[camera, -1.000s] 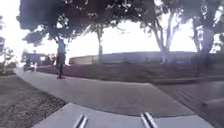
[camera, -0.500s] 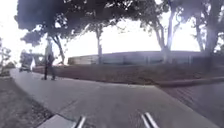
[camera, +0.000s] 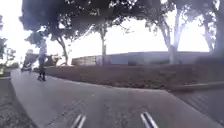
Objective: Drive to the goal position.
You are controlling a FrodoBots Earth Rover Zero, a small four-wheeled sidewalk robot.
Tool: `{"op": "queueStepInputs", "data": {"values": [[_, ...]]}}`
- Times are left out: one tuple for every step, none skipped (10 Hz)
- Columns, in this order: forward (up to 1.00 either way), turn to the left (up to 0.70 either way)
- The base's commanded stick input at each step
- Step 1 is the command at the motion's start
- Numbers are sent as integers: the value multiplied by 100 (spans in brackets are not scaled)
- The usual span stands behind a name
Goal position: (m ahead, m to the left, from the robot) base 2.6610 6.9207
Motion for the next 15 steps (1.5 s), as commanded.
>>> {"op": "queueStepInputs", "data": {"values": [[98, 39], [98, 39], [98, 39], [98, 39], [98, 39], [98, 39], [98, 39], [98, 39], [98, 39], [98, 39], [98, 39], [98, 39], [98, 39], [98, 39], [98, 39]]}}
